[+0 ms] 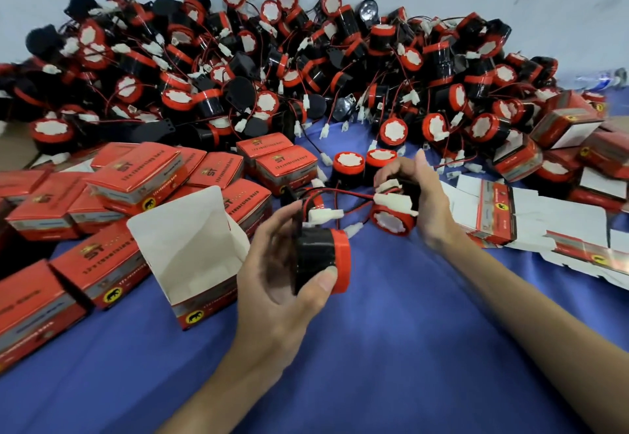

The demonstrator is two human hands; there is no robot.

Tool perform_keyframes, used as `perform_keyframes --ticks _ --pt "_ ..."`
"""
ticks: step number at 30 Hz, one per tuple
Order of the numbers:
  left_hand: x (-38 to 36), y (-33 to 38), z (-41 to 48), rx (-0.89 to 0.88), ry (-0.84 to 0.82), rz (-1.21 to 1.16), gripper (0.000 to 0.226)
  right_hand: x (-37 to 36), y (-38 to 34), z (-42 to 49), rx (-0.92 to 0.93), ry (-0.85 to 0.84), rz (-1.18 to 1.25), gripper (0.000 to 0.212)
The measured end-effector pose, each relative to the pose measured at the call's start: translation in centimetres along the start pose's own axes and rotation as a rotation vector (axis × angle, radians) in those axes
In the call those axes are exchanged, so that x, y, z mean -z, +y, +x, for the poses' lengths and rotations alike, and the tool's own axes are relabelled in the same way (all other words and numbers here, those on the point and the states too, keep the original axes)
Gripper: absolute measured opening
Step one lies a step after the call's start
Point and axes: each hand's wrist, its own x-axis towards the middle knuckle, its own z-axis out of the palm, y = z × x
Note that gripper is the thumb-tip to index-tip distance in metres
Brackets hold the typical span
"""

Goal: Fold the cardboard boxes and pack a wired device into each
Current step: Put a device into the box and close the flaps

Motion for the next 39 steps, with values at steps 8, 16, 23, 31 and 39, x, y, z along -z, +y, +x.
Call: perform_keyframes --ticks 8,16,23,31,39 --pt "-0.3 -0.5 -0.2 0.105 -0.09 0.057 0.063 -0.2 -2.7 -1.4 0.584 0.104 -0.803 0.013" --pt "-0.3 -0.8 -0.4 0.197 -0.201 0.164 0.048 -3.5 -5.0 -5.2 0.14 -0.327 -0.53 0.024" --pt "-0.2 -1.1 -0.2 0.233 -0.2 0.189 0.051 -3.4 -4.1 -5.9 -0.227 -0.289 -0.008 0.025" --pt "0.3 -1.0 0.6 0.359 -0.217 -0.132 0.046 -4.5 -3.5 -6.9 -0.058 -0.28 -0.182 0.006" --pt "-0.1 -1.5 0.6 0.348 -0.184 0.011 0.027 -5.2 -3.8 -7.4 0.351 -0.167 -0.918 0.022"
